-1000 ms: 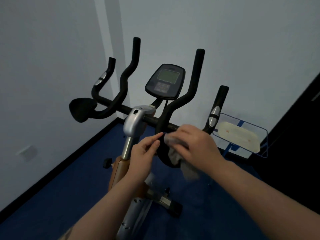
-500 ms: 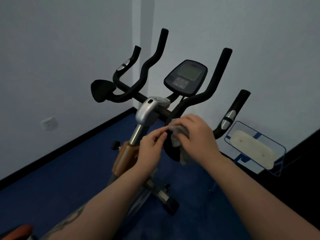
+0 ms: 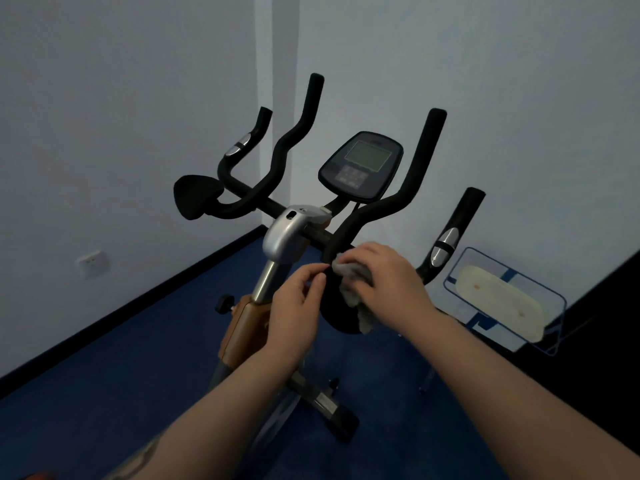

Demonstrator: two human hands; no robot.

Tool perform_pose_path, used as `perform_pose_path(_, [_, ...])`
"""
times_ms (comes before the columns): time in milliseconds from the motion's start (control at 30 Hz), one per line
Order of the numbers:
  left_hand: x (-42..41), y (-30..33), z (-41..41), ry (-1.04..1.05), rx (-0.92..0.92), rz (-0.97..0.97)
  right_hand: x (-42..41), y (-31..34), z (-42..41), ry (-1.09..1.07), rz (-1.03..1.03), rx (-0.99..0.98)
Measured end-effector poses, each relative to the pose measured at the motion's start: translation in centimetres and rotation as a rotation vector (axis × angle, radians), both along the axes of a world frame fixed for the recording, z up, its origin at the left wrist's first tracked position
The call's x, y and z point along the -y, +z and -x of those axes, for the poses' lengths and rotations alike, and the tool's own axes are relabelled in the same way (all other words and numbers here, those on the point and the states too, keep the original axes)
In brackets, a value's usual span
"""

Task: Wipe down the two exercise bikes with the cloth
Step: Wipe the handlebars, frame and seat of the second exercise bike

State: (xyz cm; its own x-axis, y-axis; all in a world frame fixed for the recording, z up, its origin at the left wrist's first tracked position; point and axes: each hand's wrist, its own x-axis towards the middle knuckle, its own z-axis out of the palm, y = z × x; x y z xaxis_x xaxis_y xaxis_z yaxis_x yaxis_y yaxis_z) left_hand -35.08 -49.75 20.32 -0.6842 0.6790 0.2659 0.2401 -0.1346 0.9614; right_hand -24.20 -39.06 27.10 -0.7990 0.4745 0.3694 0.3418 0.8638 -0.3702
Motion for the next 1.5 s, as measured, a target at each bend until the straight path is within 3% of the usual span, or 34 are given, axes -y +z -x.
perform_pose_path(200, [-1.0,0.5,0.3,-0.068,-0.151,0.066,4.3,-3.2,-3.3,-0.052,-0.163,0.091])
perform_pose_path(267, [-0.9,0.1,0.5,-0.083,-0.166,0.054,4.3,-2.6,-3.3,-0.013,-0.123,0.123])
perform_pose_path(400, [-1.0,-0.6,0.3,-0.052,-0.178,0.001,2.2,-0.3,-1.2,-0.142,-0.048,-0.026])
perform_pose_path(600, [-1.0,-1.0,0.4,-0.071,-0.181,-0.023,4.7,-2.6,-1.8,-0.33,-0.127,0.012])
perform_pose_path(700, [-1.0,-1.2,1.1,-0.109,-0.193,-0.021,6.9,-3.7,-2.7,-0.316,-0.185,-0.004])
perform_pose_path(900, [-1.0,-1.4,1.5,-0.137,-0.216,-0.032,4.3,-1.2,-1.5,-0.337,0.013,-0.116])
perform_pose_path(1133, [-0.9,-1.5,2.0,-0.189,-0.25,-0.029,7.2,-3.4,-3.4,-0.362,-0.108,-0.041])
perform_pose_path(1233, [-0.9,-1.6,2.1,-0.191,-0.241,-0.048,7.6,-3.2,-3.5,-0.297,-0.053,-0.052])
perform_pose_path(1367, [-1.1,-1.6,2.1,-0.199,-0.25,-0.053,4.2,-1.0,-1.3,-0.379,0.005,-0.157])
perform_pose_path(1500, [-0.9,-1.2,1.9,-0.194,-0.263,-0.057,3.8,-2.1,-0.7,-0.424,-0.001,-0.08])
